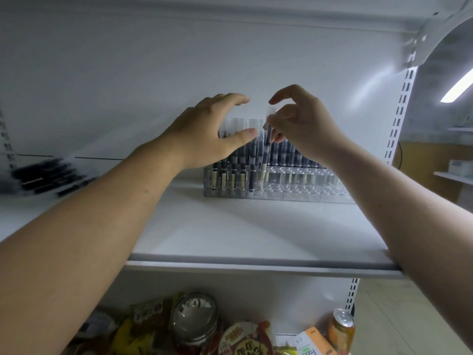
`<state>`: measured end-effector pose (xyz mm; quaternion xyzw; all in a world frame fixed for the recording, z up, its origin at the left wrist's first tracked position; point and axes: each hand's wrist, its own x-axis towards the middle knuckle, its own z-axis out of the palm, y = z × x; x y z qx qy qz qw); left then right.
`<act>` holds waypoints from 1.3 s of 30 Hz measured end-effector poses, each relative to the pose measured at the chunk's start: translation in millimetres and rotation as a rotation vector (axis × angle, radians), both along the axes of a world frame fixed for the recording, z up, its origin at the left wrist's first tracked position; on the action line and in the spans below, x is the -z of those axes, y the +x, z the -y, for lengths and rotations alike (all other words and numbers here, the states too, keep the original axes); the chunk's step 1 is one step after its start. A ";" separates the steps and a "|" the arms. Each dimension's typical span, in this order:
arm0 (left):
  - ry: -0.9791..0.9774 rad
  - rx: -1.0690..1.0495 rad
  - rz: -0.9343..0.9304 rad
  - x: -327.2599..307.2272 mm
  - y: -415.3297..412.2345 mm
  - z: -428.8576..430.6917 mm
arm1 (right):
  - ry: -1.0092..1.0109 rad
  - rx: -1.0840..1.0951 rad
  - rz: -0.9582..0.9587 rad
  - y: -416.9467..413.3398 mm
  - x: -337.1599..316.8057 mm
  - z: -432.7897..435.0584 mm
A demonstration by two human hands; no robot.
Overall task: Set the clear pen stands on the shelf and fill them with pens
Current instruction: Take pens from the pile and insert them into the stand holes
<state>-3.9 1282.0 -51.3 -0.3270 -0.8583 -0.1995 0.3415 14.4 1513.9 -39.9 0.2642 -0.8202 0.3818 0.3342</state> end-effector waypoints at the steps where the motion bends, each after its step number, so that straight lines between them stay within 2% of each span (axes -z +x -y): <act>1: 0.004 0.001 0.002 -0.1 -0.1 -0.3 | -0.003 0.011 0.002 -0.2 0.5 0.3; 7: 0.008 -0.003 0.019 0.2 -0.7 -2.3 | -0.022 0.027 0.022 0.2 2.1 2.5; 13: 0.017 0.012 0.033 0.8 -1.1 -3.3 | 0.114 0.033 0.039 3.8 5.0 6.8; 23: 0.024 0.019 0.040 2.3 -5.4 -2.5 | 0.126 0.035 0.009 4.8 3.5 3.1; 31: 0.006 0.014 0.022 1.7 -3.0 -1.9 | 0.099 0.071 -0.126 -3.8 -0.3 -2.2; 39: 0.058 -0.101 -0.042 -13.3 6.6 17.1 | 0.037 0.047 -0.331 2.8 -11.9 23.9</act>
